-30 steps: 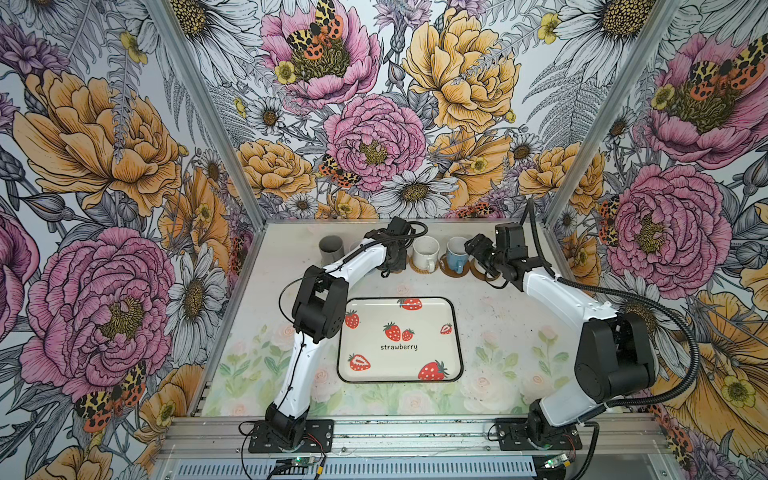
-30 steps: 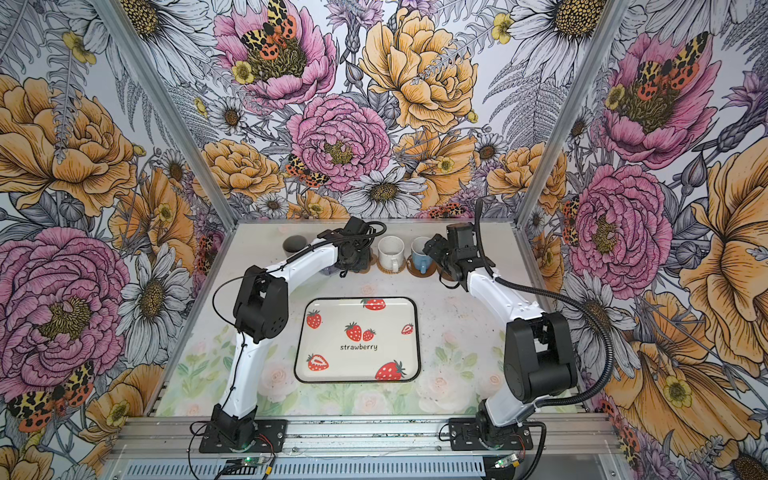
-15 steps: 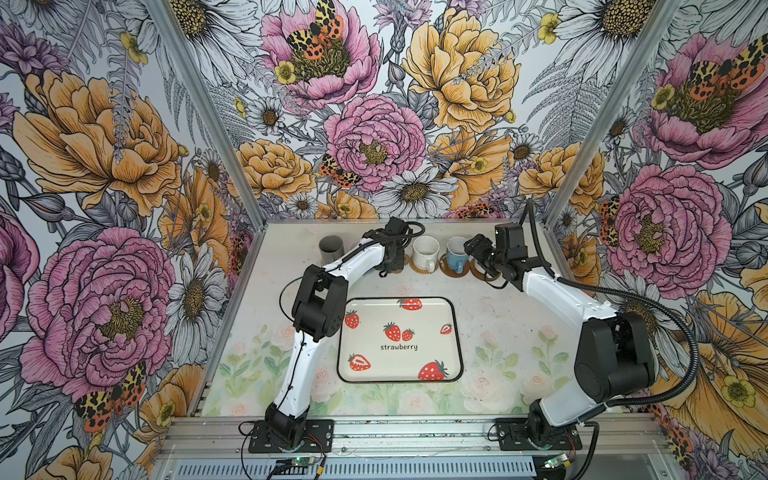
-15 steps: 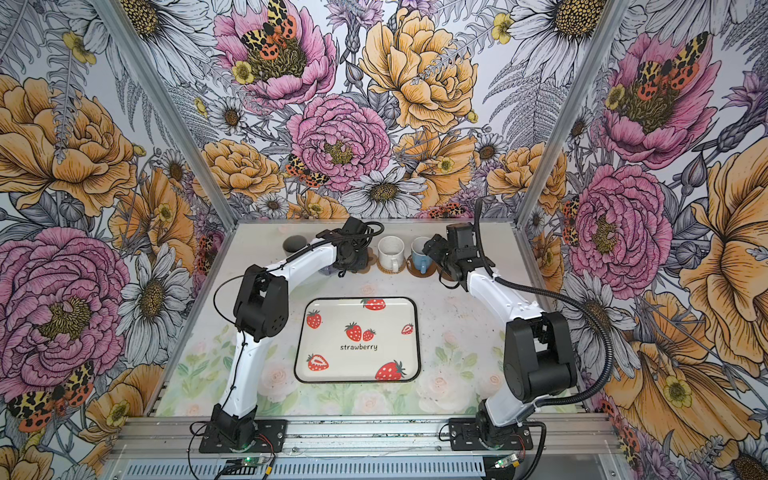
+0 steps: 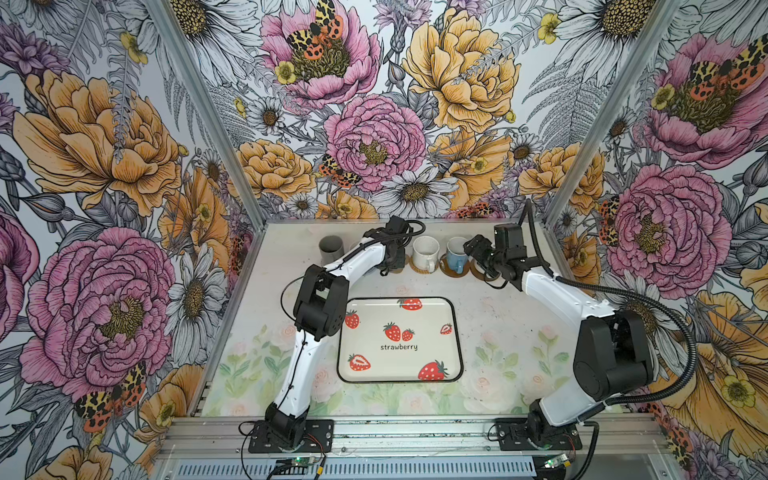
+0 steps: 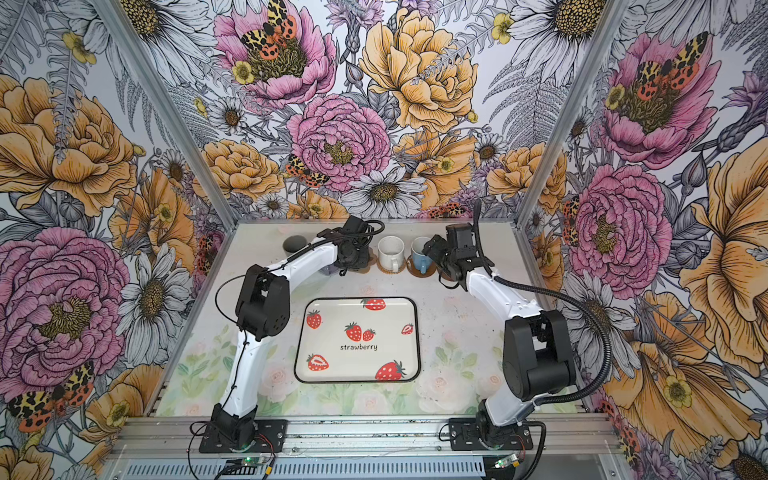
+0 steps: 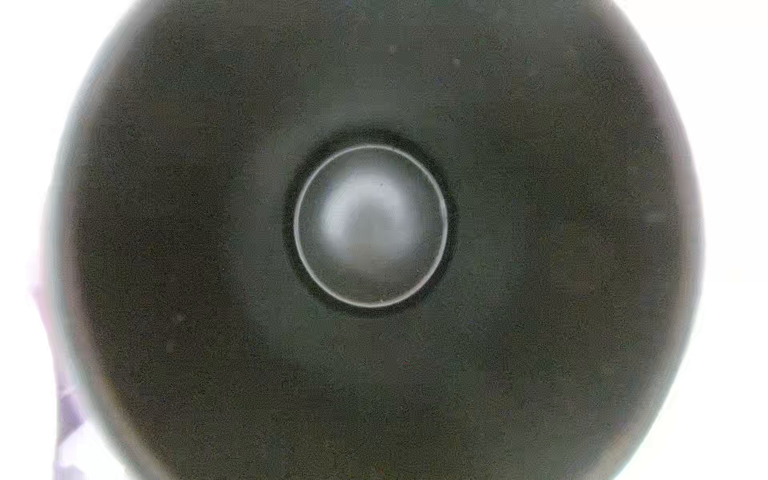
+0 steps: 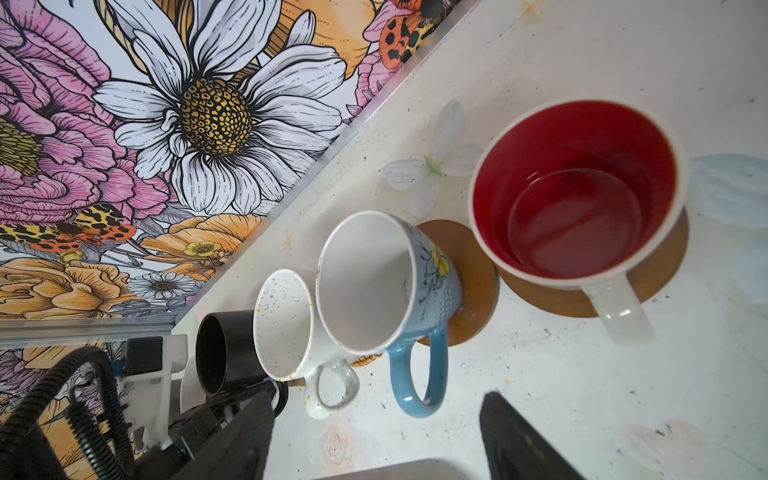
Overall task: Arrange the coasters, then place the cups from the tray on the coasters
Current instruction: 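Lower the black mug onto the cork coaster beside the purple mug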
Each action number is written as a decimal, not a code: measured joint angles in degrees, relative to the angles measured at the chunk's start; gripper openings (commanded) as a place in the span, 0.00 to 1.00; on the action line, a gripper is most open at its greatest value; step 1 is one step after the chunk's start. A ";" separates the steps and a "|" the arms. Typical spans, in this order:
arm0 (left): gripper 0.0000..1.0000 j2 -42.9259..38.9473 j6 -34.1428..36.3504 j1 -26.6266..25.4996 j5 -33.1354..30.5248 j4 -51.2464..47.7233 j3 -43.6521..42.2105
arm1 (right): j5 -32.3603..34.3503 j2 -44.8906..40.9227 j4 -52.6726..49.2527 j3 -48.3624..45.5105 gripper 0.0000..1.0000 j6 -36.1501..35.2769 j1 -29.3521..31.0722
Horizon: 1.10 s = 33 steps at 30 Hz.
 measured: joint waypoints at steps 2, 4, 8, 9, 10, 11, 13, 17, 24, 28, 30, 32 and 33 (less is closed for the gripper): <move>0.00 0.26 -0.02 0.00 0.02 -0.02 0.00 | -0.02 0.00 0.00 0.00 0.81 -0.09 0.00; 0.00 0.28 -0.02 0.00 0.15 0.02 0.00 | 0.00 0.00 0.00 0.00 0.81 -0.11 0.00; 0.00 0.28 -0.04 0.00 0.20 0.02 0.00 | -0.02 0.00 0.02 0.00 0.81 -0.11 0.00; 0.00 0.28 -0.04 0.00 0.20 0.02 0.00 | -0.02 0.00 0.00 0.00 0.81 -0.11 0.00; 0.00 0.28 -0.04 0.00 0.20 0.02 0.00 | -0.02 0.00 0.00 0.00 0.81 -0.11 0.00; 0.00 0.28 -0.04 0.00 0.20 0.02 0.02 | -0.02 0.00 0.00 0.00 0.81 -0.11 0.00; 0.00 0.28 -0.02 0.00 0.20 0.02 0.00 | -0.02 0.00 0.00 0.00 0.81 -0.11 0.00; 0.00 0.28 -0.02 0.00 0.22 0.02 0.00 | -0.02 0.00 0.00 0.00 0.81 -0.13 0.00; 0.00 0.28 -0.02 0.02 0.28 0.02 0.00 | -0.02 0.00 0.02 0.00 0.81 -0.11 0.00; 0.07 0.28 -0.02 0.02 0.39 0.02 0.00 | -0.04 0.00 0.00 0.00 0.80 -0.11 0.00; 0.11 0.31 -0.02 0.02 0.44 0.02 0.02 | -0.20 0.00 0.00 0.00 0.80 -0.11 0.00; 0.13 0.31 -0.02 0.02 0.59 0.00 0.07 | -0.24 0.00 0.00 0.00 0.81 -0.13 0.00; 0.14 0.28 -0.02 0.07 0.66 -0.02 0.09 | -0.24 0.00 0.00 0.00 0.81 -0.11 0.00</move>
